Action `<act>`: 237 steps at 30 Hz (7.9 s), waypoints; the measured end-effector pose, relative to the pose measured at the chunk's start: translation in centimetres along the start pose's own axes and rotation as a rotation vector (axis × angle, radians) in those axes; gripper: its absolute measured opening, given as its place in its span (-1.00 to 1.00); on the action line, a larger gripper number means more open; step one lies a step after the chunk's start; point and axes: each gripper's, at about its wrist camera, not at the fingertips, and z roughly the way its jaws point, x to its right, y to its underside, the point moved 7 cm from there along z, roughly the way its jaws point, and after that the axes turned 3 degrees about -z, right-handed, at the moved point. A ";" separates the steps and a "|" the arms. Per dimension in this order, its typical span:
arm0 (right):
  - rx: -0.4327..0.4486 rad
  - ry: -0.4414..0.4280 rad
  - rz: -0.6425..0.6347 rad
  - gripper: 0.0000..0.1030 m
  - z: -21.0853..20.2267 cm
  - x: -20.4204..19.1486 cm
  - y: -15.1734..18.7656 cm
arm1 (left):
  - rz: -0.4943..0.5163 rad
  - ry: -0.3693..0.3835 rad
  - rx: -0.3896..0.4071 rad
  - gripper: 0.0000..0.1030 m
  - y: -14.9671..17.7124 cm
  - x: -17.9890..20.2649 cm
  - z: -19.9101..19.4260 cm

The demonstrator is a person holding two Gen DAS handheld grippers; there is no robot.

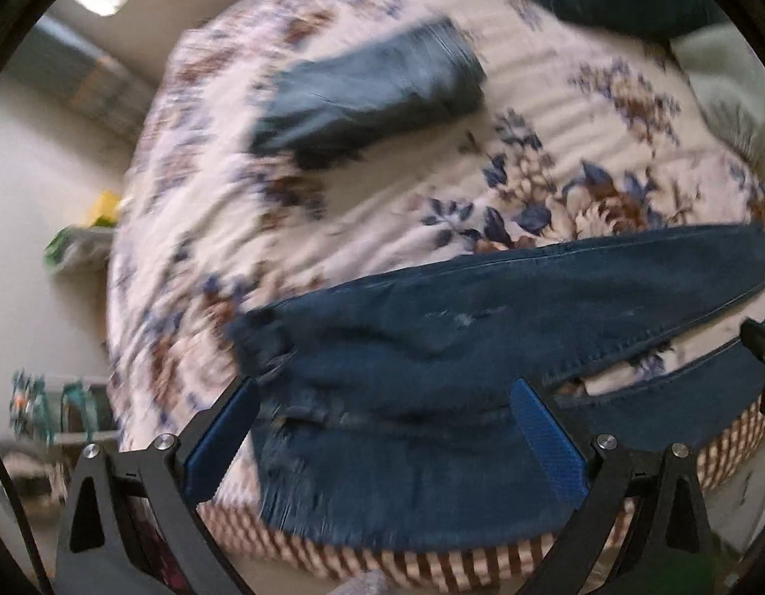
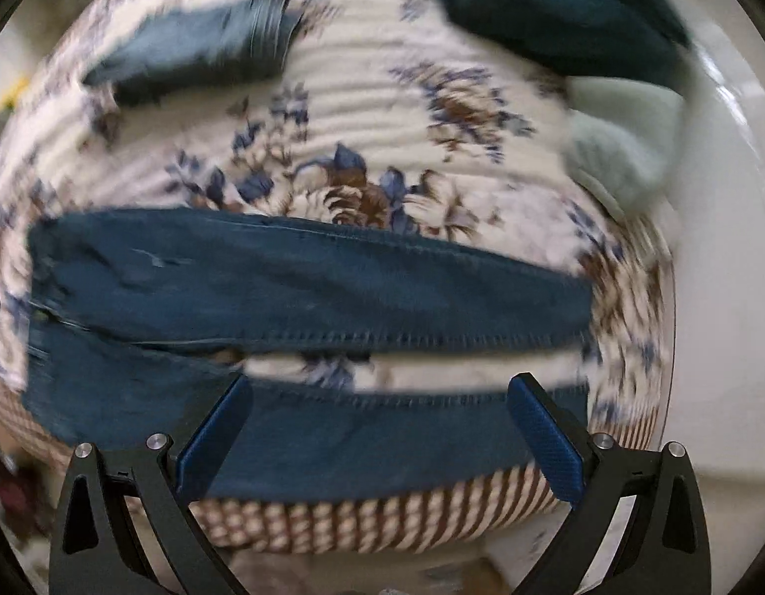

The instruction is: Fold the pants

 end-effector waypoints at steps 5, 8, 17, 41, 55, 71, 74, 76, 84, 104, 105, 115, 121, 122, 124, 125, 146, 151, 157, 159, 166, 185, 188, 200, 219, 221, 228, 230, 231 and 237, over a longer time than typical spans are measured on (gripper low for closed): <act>-0.140 -0.034 -0.214 1.00 11.4 -3.8 -6.4 | 0.198 0.094 -0.109 1.00 -3.7 4.1 10.9; -0.195 -0.067 -0.332 1.00 16.1 -6.6 -8.2 | 0.330 0.128 -0.184 1.00 -4.1 5.5 16.6; -0.322 -0.198 -0.617 0.44 24.5 -11.5 -10.8 | 0.525 0.316 -0.289 0.79 -3.5 7.1 21.6; -0.139 -0.338 -0.415 -0.82 13.4 -9.2 2.0 | -0.090 0.416 -0.172 -0.89 8.0 1.5 5.8; -0.314 -0.261 -0.315 -0.79 18.4 -14.1 20.0 | -0.317 0.432 -0.405 -0.94 24.5 8.3 15.3; -0.120 -0.234 0.051 0.80 12.4 -3.1 11.6 | -0.383 0.109 -0.098 0.52 15.4 3.9 8.9; -0.133 -0.203 0.127 0.80 14.2 0.8 9.7 | -0.412 0.075 -0.109 0.52 14.0 4.0 10.2; -0.137 -0.182 0.188 0.80 16.2 4.1 8.1 | -0.430 0.062 -0.124 0.52 13.4 4.4 11.2; -0.198 -0.121 0.331 0.79 25.0 8.2 0.0 | -0.446 0.026 -0.192 0.52 13.8 5.7 14.1; -0.119 -0.380 1.160 -0.80 26.1 22.6 25.7 | -0.454 0.101 -0.190 0.53 16.8 9.5 11.4; -0.123 -0.413 1.192 -0.77 26.8 22.5 26.5 | -0.451 0.100 -0.189 0.53 16.8 9.7 11.4; -0.005 -0.356 1.304 0.22 26.0 28.9 29.2 | -0.382 0.104 -0.162 0.52 15.2 13.5 10.4; 0.023 -0.341 1.298 -0.87 28.5 31.8 27.6 | -0.346 0.107 -0.150 0.53 13.8 15.6 10.1; 0.042 -0.297 1.247 -0.87 28.0 31.9 26.7 | -0.339 0.106 -0.146 0.53 13.6 15.8 9.9; 0.114 -0.254 1.173 -0.89 26.3 32.0 25.5 | -0.331 0.106 -0.136 0.53 13.3 16.1 9.6; 0.168 -0.237 1.136 -0.89 24.7 32.0 24.6 | -0.325 0.100 -0.127 0.53 13.1 16.2 9.3; 0.083 -0.347 1.154 -0.62 26.8 34.2 27.7 | -0.314 0.111 -0.153 0.53 14.3 18.0 10.0; 0.204 -0.264 1.113 -0.92 24.0 34.3 25.6 | -0.304 0.112 -0.132 0.53 13.9 18.0 9.5; 0.473 -0.252 1.033 -0.93 15.9 34.7 22.8 | -0.321 0.098 -0.110 0.53 13.5 16.7 9.4; 0.427 -0.242 1.040 -0.93 18.0 35.0 22.6 | -0.329 0.098 -0.113 0.53 13.5 16.4 9.6; 0.072 -0.324 1.150 -0.65 28.4 34.0 26.5 | -0.353 0.099 -0.077 0.53 14.3 14.6 9.3; -0.146 -0.733 0.751 0.27 15.9 -10.0 18.7 | -0.819 0.083 -0.121 0.52 26.8 -20.2 14.4; -0.184 -0.763 0.792 0.27 15.9 -16.1 19.4 | -0.913 0.210 -0.172 0.52 28.0 -23.5 17.6; -0.155 -0.725 0.982 0.03 18.9 -19.9 19.1 | -1.036 0.476 -0.169 0.18 28.5 -23.2 22.4; -0.085 -0.684 0.804 -0.88 14.2 -18.2 19.8 | -0.962 0.372 -0.073 -0.78 30.2 -23.7 17.6; -0.124 -0.683 0.808 -0.88 15.9 -18.7 20.5 | -0.950 0.349 -0.121 -0.77 31.0 -23.1 19.9; -0.247 -0.781 0.836 -0.43 18.1 -18.5 21.7 | -0.951 0.348 -0.154 -0.44 31.5 -23.6 17.8; -0.208 -0.750 0.852 -0.23 16.8 -16.2 22.5 | -0.900 0.287 -0.134 -0.29 31.4 -23.3 15.9; -0.178 -0.716 0.869 -0.18 16.2 -14.6 23.0 | -0.868 0.261 -0.116 -0.14 31.2 -23.0 15.2; -0.115 -0.581 1.072 -0.16 18.4 -5.3 25.0 | -0.644 0.161 -0.045 0.58 27.4 -18.3 14.7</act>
